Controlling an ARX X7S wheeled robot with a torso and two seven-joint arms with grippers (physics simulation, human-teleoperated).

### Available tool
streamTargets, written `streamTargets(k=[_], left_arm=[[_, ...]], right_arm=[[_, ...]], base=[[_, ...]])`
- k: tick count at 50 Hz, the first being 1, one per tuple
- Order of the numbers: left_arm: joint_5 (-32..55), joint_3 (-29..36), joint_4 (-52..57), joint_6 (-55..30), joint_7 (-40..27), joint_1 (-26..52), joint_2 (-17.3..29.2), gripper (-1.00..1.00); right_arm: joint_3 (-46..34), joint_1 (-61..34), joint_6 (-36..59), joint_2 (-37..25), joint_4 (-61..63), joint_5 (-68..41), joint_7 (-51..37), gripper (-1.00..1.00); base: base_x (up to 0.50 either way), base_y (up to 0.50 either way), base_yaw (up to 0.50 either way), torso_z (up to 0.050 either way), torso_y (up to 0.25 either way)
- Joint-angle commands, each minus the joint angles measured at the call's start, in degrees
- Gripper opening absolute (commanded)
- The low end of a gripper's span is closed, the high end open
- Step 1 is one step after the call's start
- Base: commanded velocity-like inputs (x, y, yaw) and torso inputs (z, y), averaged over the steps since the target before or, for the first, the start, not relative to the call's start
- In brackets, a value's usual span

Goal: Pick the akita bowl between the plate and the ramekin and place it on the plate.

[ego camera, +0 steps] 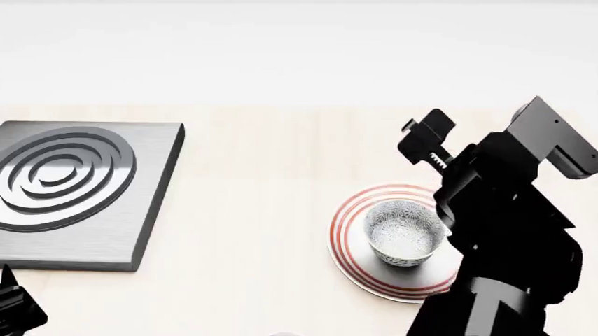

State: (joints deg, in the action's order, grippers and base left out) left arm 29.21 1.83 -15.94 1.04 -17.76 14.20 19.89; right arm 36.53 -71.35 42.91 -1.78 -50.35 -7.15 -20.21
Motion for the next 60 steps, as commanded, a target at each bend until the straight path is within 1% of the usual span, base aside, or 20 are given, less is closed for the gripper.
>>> streamTargets(k=[1,2,3,4,6,10,11,16,19,21,26,27,33,45,47,58,60], left_arm=[[0.1,0.1,0.1,0.0,-0.1,-0.1,0.1,1.00],[0.1,0.1,0.1,0.0,-0.1,-0.1,0.1,1.00],[0.2,0.0,0.0,0.1,0.0,0.0,0.1,1.00],[0.2,0.1,0.0,0.1,0.0,0.0,0.1,1.00],[0.2,0.1,-0.2,0.0,0.0,0.1,0.1,1.00],[0.3,0.1,0.4,-0.4,-0.3,0.0,0.2,1.00],[0.5,0.1,1.6,-1.1,-0.8,-0.4,0.4,1.00],[0.3,0.2,0.5,-0.5,-0.4,0.0,0.2,1.00],[0.1,0.3,-0.7,0.3,0.0,0.4,-0.1,1.00],[-0.1,0.3,-1.5,1.1,0.3,0.4,-0.3,1.00],[0.2,0.3,-0.2,0.0,-0.3,0.2,0.0,1.00],[0.1,0.3,-0.4,0.2,-0.2,0.3,0.0,1.00],[0.5,0.3,1.6,-0.8,-0.9,-0.4,0.4,1.00],[0.1,0.5,0.6,0.0,-0.7,-0.2,0.3,1.00],[0.1,0.5,0.7,-0.1,-0.9,-0.2,0.3,1.00],[-0.1,0.6,-0.1,0.5,-0.7,-0.1,0.2,1.00],[0.0,0.6,-0.1,0.6,-0.6,-0.1,0.2,1.00]], right_arm=[[-11.0,7.8,9.0,1.5,20.8,-13.4,-3.1,1.00],[-11.4,7.9,8.9,1.3,20.9,-14.0,-3.5,1.00],[-13.0,9.9,9.3,1.4,24.8,-14.7,-3.1,1.00],[-13.3,10.1,9.3,1.3,25.0,-15.3,-3.5,1.00],[-14.0,12.4,10.7,1.2,29.8,-17.4,-4.2,1.00],[-15.9,14.4,11.1,0.7,33.4,-18.4,-4.8,1.00],[-16.6,15.7,12.1,0.5,36.2,-18.9,-4.7,1.00],[-18.6,19.4,13.7,0.2,43.5,-20.5,-5.1,1.00],[-19.4,21.9,13.5,0.0,47.0,-21.0,-5.5,1.00],[-21.7,24.0,12.8,-0.8,49.3,-20.1,-5.1,1.00],[-22.5,27.3,13.0,-1.4,53.4,-20.8,-5.3,1.00],[-23.6,28.7,11.8,-1.8,54.9,-19.9,-5.3,1.00],[-27.4,33.2,8.7,-3.5,59.2,-17.1,-5.8,1.00],[-30.4,39.6,6.7,-5.1,65.7,-15.7,-6.6,1.00],[-32.6,41.5,4.6,-6.1,66.5,-13.6,-6.6,1.00],[-34.8,47.3,-0.3,-6.7,69.8,-11.2,-7.5,1.00],[-35.7,49.4,-3.0,-6.9,70.2,-10.0,-7.5,1.00]], base=[[0.00,0.00,0.00,0.000,0.000],[0.00,0.00,0.00,0.000,0.000],[0.00,0.00,0.00,0.000,0.000],[0.00,0.00,0.00,0.000,0.000],[0.00,0.00,0.00,0.000,0.000],[0.00,0.00,0.00,0.000,0.000],[0.00,0.00,0.00,0.000,0.000],[0.00,0.00,0.00,0.000,0.000],[0.00,0.00,0.00,0.000,0.000],[0.00,0.00,0.00,0.000,0.000],[0.00,0.00,0.00,0.000,0.000],[0.00,0.00,0.00,0.000,0.000],[0.00,0.00,0.00,0.000,0.000],[0.00,0.00,0.00,0.000,0.000],[0.00,0.00,0.00,0.000,0.000],[0.00,0.00,0.00,0.000,0.000],[0.00,0.00,0.00,0.000,0.000]])
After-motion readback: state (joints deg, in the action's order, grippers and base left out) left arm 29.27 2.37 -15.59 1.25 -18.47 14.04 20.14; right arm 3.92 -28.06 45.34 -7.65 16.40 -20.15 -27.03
